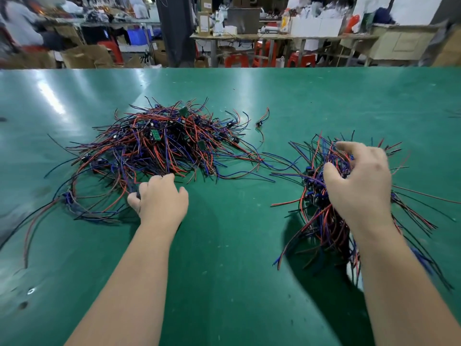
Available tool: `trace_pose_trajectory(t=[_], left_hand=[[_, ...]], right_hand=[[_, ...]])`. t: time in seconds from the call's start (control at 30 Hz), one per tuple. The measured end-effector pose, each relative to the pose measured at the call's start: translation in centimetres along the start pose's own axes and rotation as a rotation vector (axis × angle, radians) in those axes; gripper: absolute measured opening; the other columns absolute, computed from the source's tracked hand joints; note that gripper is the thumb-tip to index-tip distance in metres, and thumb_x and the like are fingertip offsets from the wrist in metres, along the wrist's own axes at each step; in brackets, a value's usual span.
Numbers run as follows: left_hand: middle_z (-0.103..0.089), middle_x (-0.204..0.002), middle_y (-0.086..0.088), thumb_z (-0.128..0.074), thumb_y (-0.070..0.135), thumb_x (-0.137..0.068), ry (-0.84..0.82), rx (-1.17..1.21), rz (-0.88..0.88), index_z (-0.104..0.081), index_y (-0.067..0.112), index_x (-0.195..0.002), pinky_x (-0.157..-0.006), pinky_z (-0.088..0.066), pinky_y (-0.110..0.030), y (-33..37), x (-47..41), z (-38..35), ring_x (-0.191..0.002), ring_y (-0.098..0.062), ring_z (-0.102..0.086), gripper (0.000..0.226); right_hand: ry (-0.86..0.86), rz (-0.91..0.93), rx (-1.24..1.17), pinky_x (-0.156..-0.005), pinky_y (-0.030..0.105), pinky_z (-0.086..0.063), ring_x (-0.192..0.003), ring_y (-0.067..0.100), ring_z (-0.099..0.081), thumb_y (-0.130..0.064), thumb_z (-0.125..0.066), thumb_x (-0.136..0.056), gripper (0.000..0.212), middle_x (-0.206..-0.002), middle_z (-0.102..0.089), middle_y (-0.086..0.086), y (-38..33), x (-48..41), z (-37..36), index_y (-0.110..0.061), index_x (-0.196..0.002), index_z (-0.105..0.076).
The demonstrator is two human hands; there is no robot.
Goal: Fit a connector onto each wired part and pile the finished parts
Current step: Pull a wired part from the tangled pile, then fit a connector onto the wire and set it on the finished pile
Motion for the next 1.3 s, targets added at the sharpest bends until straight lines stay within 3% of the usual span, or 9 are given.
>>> trace_pose_trajectory(t=[0.17,0.3,0.5,0.67,0.77,0.87,0.97,1.13,1.3], left_hand=[[-0.064,-0.076,-0.003,-0.044,0.030,-0.095,0.317,0.390,0.019,-0.065,0.027,-0.076,-0.079,-0.021,-0.037,-0.6,0.6,3.7,-0.087,-0.032,-0.054,0.028],[-0.069,-0.084,0.002,-0.043,0.030,-0.094,0.434,0.624,-0.038,-0.071,0.025,-0.089,-0.086,-0.030,-0.034,0.0,1.9,5.6,-0.087,-0.026,-0.057,0.029],[-0.064,-0.079,0.003,-0.052,0.012,-0.089,0.544,0.772,-0.571,-0.068,0.011,-0.078,-0.074,-0.040,-0.028,6.2,7.4,8.0,-0.076,-0.016,-0.055,0.020],[-0.062,-0.078,-0.004,-0.057,0.014,-0.083,0.388,0.727,-1.039,-0.069,0.008,-0.081,-0.075,-0.045,-0.039,11.8,13.5,6.8,-0.076,-0.025,-0.054,0.014],[-0.062,-0.084,-0.005,-0.057,0.011,-0.077,0.264,0.696,-1.198,-0.072,0.008,-0.091,-0.079,-0.047,-0.040,13.5,15.5,6.1,-0.081,-0.026,-0.054,0.020],[-0.064,-0.090,-0.004,-0.055,0.002,-0.069,0.176,0.739,-1.193,-0.071,0.007,-0.100,-0.085,-0.046,-0.040,13.3,15.1,6.1,-0.089,-0.023,-0.055,0.035],[-0.066,-0.086,-0.005,-0.052,-0.009,-0.062,0.159,0.781,-1.196,-0.071,0.004,-0.094,-0.087,-0.045,-0.034,12.9,14.8,6.4,-0.088,-0.022,-0.056,0.039],[-0.067,-0.093,-0.005,-0.039,0.001,-0.069,0.142,0.797,-1.290,-0.065,0.007,-0.107,-0.086,-0.043,-0.035,13.4,16.5,6.4,-0.090,-0.022,-0.057,0.046],[-0.063,-0.115,-0.004,-0.039,-0.011,-0.075,0.285,0.938,-1.070,-0.030,0.024,-0.138,-0.091,-0.045,-0.040,11.8,14.6,7.0,-0.096,-0.030,-0.061,0.073]], right_hand=[[-0.059,0.049,-0.013,-0.103,0.043,-0.035,-0.115,0.027,-0.047,-0.013,-0.062,-0.085,0.036,-0.120,-0.054,0.010,-1.0,0.9,-1.3,-0.016,-0.121,-0.061],[-0.094,0.117,-0.056,-0.086,0.023,-0.036,-0.096,0.020,-0.054,-0.008,-0.062,-0.084,0.028,-0.106,-0.060,0.005,-1.9,1.3,-2.2,-0.014,-0.111,-0.066],[-0.284,0.062,-0.301,-0.067,0.024,-0.046,-0.063,0.007,-0.057,-0.006,-0.064,-0.083,0.025,-0.075,-0.067,-0.006,-2.0,2.1,-4.9,-0.028,-0.093,-0.067],[-0.794,0.110,-0.581,-0.072,0.034,-0.049,-0.071,0.020,-0.055,0.001,-0.073,-0.073,0.065,-0.097,-0.062,0.003,-4.5,5.2,-8.9,-0.041,-0.119,-0.055],[-0.797,0.172,-0.600,-0.076,0.031,-0.048,-0.078,0.021,-0.059,0.006,-0.058,-0.071,0.058,-0.096,-0.065,0.000,-5.3,5.7,-9.1,-0.029,-0.118,-0.061],[-0.702,0.176,-0.579,-0.083,0.033,-0.053,-0.089,0.029,-0.067,0.011,-0.059,-0.077,0.055,-0.103,-0.069,0.012,-5.0,5.0,-8.3,-0.030,-0.114,-0.062],[-0.822,0.109,-0.699,-0.091,0.052,-0.048,-0.087,0.041,-0.060,0.005,-0.068,-0.080,0.064,-0.113,-0.061,0.020,-5.3,5.7,-9.0,-0.037,-0.126,-0.052],[-0.762,0.368,-0.388,-0.070,0.034,-0.050,-0.079,0.010,-0.059,-0.002,-0.054,-0.075,0.025,-0.083,-0.068,0.007,-6.3,6.3,-8.3,-0.020,-0.083,-0.070],[-0.668,-0.101,-0.968,-0.062,0.026,-0.054,-0.065,0.019,-0.068,-0.002,-0.066,-0.083,0.007,-0.074,-0.071,0.011,-4.0,4.3,-8.2,-0.005,-0.088,-0.069]])
Point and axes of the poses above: each hand's wrist, its own x-axis away from the middle knuckle, its own z-axis out of the back of the hand, y = z × x, the point moved 9 cm from there along -x, towards the middle knuckle
